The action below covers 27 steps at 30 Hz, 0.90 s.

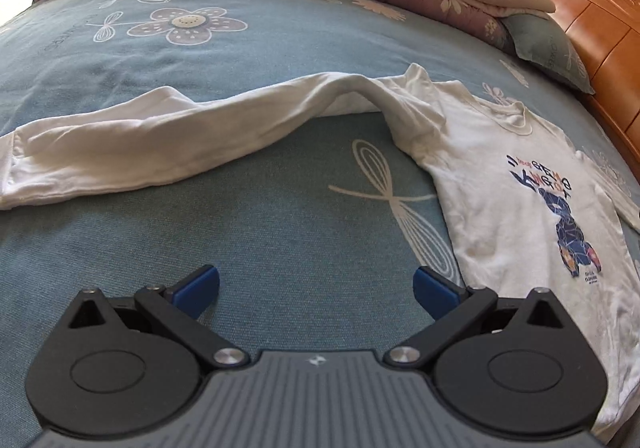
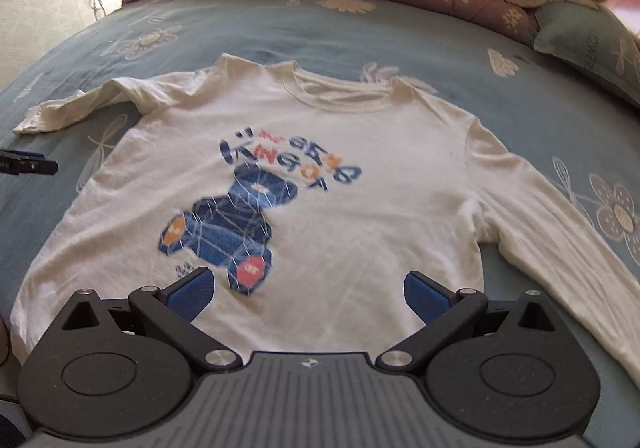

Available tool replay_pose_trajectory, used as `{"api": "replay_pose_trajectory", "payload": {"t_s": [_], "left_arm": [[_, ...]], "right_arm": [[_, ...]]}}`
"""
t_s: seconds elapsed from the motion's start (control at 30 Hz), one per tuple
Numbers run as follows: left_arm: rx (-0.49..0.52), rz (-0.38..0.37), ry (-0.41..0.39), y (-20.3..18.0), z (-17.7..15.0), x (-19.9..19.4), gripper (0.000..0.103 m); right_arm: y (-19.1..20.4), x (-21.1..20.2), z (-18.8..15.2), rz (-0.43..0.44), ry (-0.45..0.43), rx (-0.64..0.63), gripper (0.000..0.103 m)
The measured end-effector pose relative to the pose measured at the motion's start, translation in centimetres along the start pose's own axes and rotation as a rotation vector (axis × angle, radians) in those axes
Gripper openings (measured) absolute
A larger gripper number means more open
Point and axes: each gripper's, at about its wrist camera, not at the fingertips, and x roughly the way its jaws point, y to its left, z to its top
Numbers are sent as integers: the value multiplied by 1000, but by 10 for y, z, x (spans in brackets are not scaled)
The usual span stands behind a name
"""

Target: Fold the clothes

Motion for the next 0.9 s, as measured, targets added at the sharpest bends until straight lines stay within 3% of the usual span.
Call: {"api": "replay_pose_trajectory", "payload": {"t_s": [0.17, 0.3, 0.4, 0.67, 0.9], "left_arm": [[44, 56, -11, -13, -17, -3, 102], [43, 109, -23, -18, -26, -5, 102], [4, 129, -33, -17, -30, -9, 102], [-112, 121, -85, -9, -44, -21, 102], [-86, 127, -104, -11, -50, -22, 102]], "right_arm": [[38, 30, 77, 162, -78, -169, 99], [81, 76, 131, 263, -55, -295, 63], [110, 109, 159, 286, -59, -354, 51], [185, 195, 229, 335, -64, -496, 49], [231, 239, 228, 323, -49, -734, 49]]}}
